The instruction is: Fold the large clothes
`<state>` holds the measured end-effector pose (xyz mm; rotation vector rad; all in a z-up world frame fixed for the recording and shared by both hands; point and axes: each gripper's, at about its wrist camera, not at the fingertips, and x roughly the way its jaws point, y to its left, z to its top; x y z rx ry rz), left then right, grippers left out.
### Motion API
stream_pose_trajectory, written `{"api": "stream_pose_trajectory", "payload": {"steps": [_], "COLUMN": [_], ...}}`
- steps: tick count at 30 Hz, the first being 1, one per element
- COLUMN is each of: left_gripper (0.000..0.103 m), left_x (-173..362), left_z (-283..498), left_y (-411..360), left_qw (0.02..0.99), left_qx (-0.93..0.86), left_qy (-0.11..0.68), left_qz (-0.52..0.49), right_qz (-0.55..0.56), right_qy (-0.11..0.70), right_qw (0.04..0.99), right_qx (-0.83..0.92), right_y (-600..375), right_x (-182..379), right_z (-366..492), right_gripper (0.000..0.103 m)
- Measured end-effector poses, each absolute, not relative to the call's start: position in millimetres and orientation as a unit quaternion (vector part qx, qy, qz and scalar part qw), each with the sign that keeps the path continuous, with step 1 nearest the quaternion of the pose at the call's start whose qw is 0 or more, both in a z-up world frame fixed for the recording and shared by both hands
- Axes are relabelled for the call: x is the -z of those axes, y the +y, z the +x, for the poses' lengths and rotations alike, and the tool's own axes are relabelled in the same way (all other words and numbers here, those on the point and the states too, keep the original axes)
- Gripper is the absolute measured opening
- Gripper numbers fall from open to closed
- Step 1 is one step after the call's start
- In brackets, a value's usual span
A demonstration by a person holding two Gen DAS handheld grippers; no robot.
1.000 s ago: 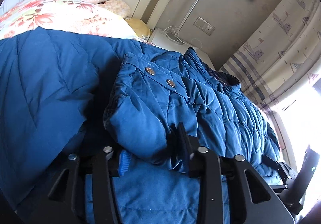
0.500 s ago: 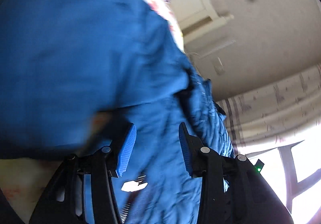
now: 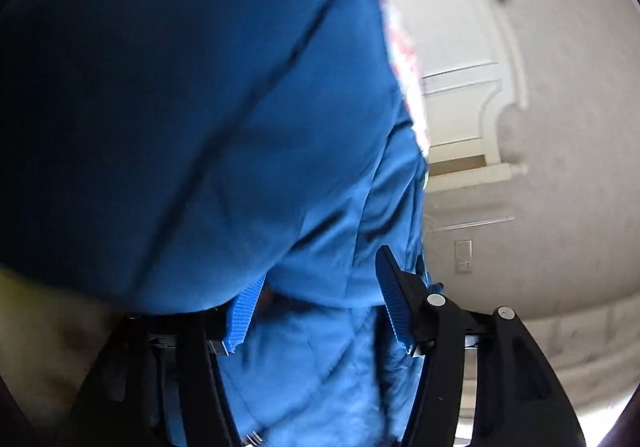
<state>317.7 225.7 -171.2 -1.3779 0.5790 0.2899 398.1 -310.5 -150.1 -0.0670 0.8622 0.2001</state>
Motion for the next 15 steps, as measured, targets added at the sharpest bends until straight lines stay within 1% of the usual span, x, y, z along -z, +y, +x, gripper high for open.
{"api": "stream_pose_trajectory", "payload": {"steps": [3, 6, 7, 8, 9, 10, 11, 13, 14, 15], "left_gripper": [0.054, 0.056, 0.061, 0.069, 0.09, 0.099, 0.099, 0.085, 0.076, 0.047], "left_x": [167.5, 170.8, 171.2, 170.8, 169.5, 166.1, 164.2, 161.9, 161.2, 163.4], "left_z": [310.4, 304.9, 305.7, 308.2, 312.0, 318.5, 321.8, 326.2, 327.4, 329.0], "left_y": [216.6, 223.5, 226.1, 227.6, 227.9, 227.1, 226.6, 224.6, 223.9, 224.8], "left_qw": [0.706, 0.683, 0.677, 0.671, 0.671, 0.674, 0.674, 0.673, 0.672, 0.671], "left_qx": [-0.135, -0.158, -0.167, -0.17, -0.168, -0.176, -0.19, -0.214, -0.219, -0.218], "left_qy": [0.288, 0.263, 0.247, 0.225, 0.21, 0.202, 0.199, 0.182, 0.182, 0.184], "left_qz": [-0.633, -0.663, -0.673, -0.685, -0.691, -0.689, -0.685, -0.684, -0.684, -0.684], "right_qz": [-0.031, -0.03, -0.031, -0.031, -0.032, -0.03, -0.03, -0.028, -0.027, -0.027], "right_qy": [0.416, 0.416, 0.416, 0.415, 0.415, 0.415, 0.415, 0.414, 0.413, 0.412], "right_qw": [0.904, 0.904, 0.904, 0.904, 0.904, 0.904, 0.904, 0.904, 0.905, 0.905], "right_qx": [-0.098, -0.098, -0.098, -0.098, -0.097, -0.098, -0.098, -0.099, -0.099, -0.1], "right_y": [-311.4, -311.9, -311.7, -311.8, -312.6, -312.5, -312.0, -312.9, -313.1, -313.9], "right_x": [149.9, 150.0, 149.8, 149.7, 149.4, 149.7, 149.8, 149.9, 149.0, 148.9], "right_z": [397.6, 398.2, 397.6, 397.2, 397.2, 397.1, 397.1, 397.1, 396.8, 396.6], "right_gripper": [0.092, 0.092, 0.092, 0.092, 0.092, 0.092, 0.092, 0.092, 0.092, 0.092]}}
